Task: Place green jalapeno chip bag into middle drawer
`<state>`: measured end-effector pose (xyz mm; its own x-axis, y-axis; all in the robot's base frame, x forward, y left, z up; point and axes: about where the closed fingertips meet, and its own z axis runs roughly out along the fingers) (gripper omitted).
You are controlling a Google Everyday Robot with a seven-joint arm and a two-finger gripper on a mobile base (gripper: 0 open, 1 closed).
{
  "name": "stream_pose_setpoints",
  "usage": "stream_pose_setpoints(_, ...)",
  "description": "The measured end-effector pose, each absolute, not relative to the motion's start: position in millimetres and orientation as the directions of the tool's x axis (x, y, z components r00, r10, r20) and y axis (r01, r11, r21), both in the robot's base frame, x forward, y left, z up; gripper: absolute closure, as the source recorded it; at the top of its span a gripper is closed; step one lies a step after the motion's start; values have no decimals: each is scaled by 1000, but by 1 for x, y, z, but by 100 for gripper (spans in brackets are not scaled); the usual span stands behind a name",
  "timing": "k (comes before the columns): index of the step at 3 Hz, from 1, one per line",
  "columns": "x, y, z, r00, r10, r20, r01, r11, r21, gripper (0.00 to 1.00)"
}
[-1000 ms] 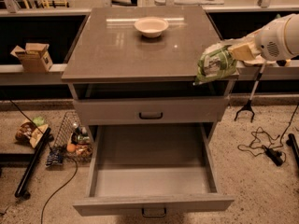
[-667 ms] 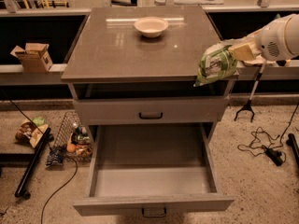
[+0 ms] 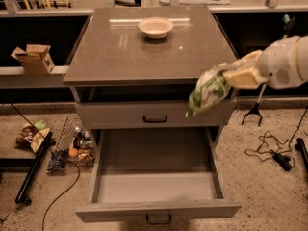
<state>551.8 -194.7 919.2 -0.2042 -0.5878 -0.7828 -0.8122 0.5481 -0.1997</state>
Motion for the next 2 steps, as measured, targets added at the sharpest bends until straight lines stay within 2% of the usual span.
stream_pose_setpoints(1, 510, -161, 890, -180, -576, -798, -886, 447, -124, 100)
stream_pose_setpoints(2, 510, -161, 890, -180, -576, -798, -886, 448, -124, 100)
